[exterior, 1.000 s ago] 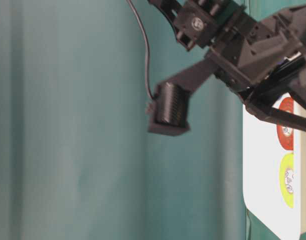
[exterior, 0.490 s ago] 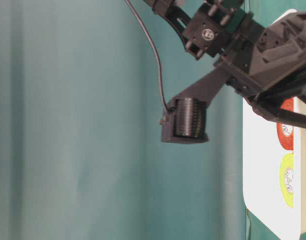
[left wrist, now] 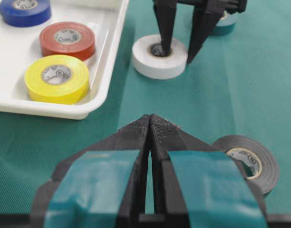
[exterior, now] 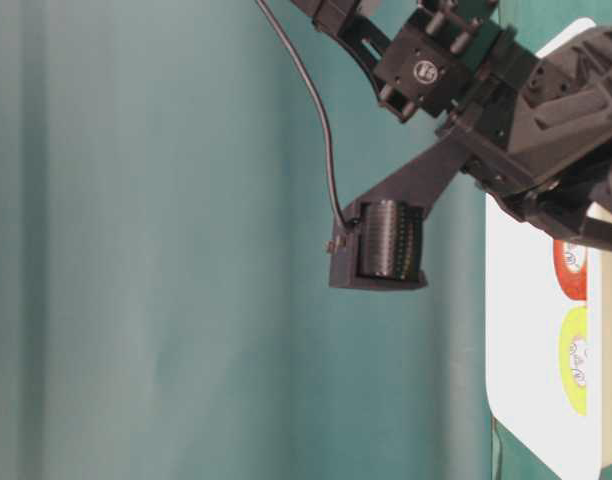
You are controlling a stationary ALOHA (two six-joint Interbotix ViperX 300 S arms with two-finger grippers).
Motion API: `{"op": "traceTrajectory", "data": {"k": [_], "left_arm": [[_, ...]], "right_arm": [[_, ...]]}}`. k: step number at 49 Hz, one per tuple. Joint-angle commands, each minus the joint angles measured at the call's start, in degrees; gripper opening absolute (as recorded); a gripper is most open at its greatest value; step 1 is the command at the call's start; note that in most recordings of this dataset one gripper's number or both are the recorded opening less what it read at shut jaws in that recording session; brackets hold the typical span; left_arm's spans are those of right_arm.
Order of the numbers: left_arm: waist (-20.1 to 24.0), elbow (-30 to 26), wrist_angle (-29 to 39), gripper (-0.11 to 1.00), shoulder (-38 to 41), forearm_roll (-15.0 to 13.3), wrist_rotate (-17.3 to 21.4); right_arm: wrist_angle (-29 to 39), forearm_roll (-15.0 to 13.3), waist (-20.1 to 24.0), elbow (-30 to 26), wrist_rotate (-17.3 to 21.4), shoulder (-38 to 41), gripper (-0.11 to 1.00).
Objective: Put the tape into the white case with the right arm.
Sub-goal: 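Lower the right gripper onto the white roll's rim and close, then lift the white roll and place it in the tray's top middle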
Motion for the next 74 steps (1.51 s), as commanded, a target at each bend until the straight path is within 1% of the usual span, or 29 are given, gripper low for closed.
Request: {"op": "traceTrajectory", "data": {"k": [1,9,17,26,31,38,46,63,69,74], "left_arm": [[0.2,-0.7,-0.4,0.0,0.4,-0.1,0.0],[0.2,-0.7,-0.4,0.0,0.4,-0.1,-0.1],[0.2,-0.7,-0.4,0.0,0.4,-0.1,0.0],[0.2,-0.6,-0.4,0.0,0.4,-0.1,0.0],[0.2,-0.7,-0.4,0.0,0.4,-0.1,0.0],[0.2,-0.7,-0.4,0.0,0.4,-0.1,0.0],[0.2,-0.6,-0.4,0.0,0.4,-0.1,0.0],[0.2,-0.6,-0.4,0.0,0.4,-0.1,0.0],[0.2,-0.6,-0.4,0.0,0.4,-0.1,0.0],[0.2,-0.6,-0.4,0.0,0.4,-0.1,0.0]], "right_arm": [[0.0,0.0,0.6,-1.1,0.1,-3.5,0.03],[0.6,0.1,0.9,-1.1,0.1,-7.6,0.03],[3.8,0.1,1.0,-1.1,0.1,-11.2,0.03],[4.8,0.1,0.6,-1.1,0.0,-11.7,0.03],[4.8,-0.1,-0.4,-1.1,-0.1,-11.7,0.03],[4.7,-0.2,-4.0,-1.3,-0.5,-11.7,0.03],[4.2,-0.3,-9.2,-1.3,-0.6,-11.7,0.03],[-0.9,-0.4,-20.2,-1.3,-0.6,-10.5,0.03],[-2.5,-0.4,-22.9,-1.3,-0.7,-9.2,0.03],[-3.3,-1.1,-23.9,-1.3,-1.1,-8.2,0.03]]}}
